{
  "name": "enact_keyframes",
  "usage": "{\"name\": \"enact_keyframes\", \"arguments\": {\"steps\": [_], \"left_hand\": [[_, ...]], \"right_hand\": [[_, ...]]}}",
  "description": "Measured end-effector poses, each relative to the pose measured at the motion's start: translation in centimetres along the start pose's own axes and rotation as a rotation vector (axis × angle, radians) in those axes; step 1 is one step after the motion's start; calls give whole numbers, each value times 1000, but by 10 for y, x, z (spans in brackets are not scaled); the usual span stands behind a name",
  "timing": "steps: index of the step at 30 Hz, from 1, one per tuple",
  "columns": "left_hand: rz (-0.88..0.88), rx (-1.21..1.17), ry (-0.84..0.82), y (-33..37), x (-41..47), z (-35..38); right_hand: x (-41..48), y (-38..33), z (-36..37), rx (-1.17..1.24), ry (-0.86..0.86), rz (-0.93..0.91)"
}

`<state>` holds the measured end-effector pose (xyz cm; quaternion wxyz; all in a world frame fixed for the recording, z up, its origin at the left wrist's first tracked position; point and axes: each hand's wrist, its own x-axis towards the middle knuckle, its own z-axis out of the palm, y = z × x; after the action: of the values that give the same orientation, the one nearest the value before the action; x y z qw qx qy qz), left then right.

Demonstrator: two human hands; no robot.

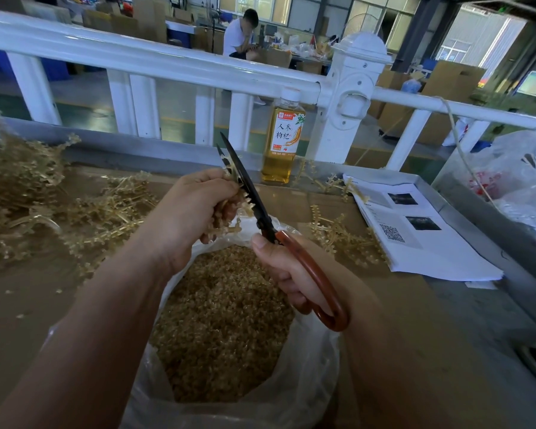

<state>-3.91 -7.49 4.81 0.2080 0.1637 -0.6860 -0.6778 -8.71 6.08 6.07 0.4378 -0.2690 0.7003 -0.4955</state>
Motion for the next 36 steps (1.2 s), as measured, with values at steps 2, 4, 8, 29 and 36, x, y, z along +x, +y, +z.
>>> {"name": "enact_keyframes", "arguments": {"steps": [2, 4, 8, 29, 36], "left_hand": [[0, -4, -2, 0, 0, 0], [5, -4, -10, 0, -1, 0], [9, 11, -18, -1, -1, -2], [36, 47, 28, -2, -2, 0], [31, 95, 63, -1, -1, 2]], "right_hand": [[1, 2, -2, -81, 35, 9], [2, 9, -2, -226, 129, -40], [4, 16, -3, -318, 184, -62], [15, 27, -8, -222, 157, -98], [12, 24, -6, -387, 197, -118]]}}
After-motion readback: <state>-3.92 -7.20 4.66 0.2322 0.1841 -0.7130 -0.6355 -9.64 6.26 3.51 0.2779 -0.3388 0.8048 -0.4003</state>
